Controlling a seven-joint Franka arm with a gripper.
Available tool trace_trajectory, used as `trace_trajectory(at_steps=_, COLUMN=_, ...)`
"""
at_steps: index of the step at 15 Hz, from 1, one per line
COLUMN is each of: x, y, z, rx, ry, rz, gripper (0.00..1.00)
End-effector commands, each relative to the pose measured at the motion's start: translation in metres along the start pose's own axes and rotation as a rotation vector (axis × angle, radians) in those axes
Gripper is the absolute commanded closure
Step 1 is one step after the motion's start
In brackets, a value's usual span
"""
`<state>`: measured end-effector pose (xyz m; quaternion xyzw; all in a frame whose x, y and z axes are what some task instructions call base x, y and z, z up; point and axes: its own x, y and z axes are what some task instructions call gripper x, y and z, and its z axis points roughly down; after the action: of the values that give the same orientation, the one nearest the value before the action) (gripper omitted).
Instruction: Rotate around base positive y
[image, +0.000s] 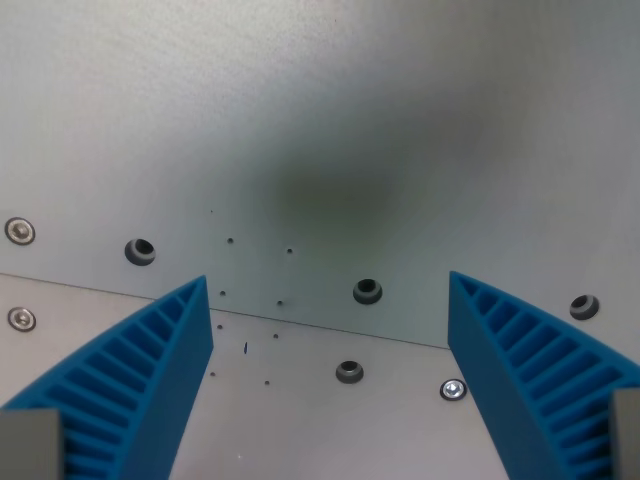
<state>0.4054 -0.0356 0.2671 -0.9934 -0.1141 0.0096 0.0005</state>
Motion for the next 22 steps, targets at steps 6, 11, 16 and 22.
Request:
trace_trajectory(at_steps=6, x=0.0003, y=0.0001, z=-0.0025, rx=0.014, ry=-0.062, rz=-0.001, gripper=0.0)
trace_trajectory(at_steps=11, x=0.0003, y=0.0001, z=-0.0025, rx=0.027, ry=-0.119, rz=-0.001, gripper=0.0)
trace_trajectory(at_steps=16, x=0.0003, y=0.0001, z=-0.0025, rx=0.04, ry=-0.176, rz=-0.001, gripper=0.0)
trace_trajectory(at_steps=22, x=0.0003, y=0.0001, z=-0.0025, rx=0.056, ry=-0.244, rz=0.0, gripper=0.0)
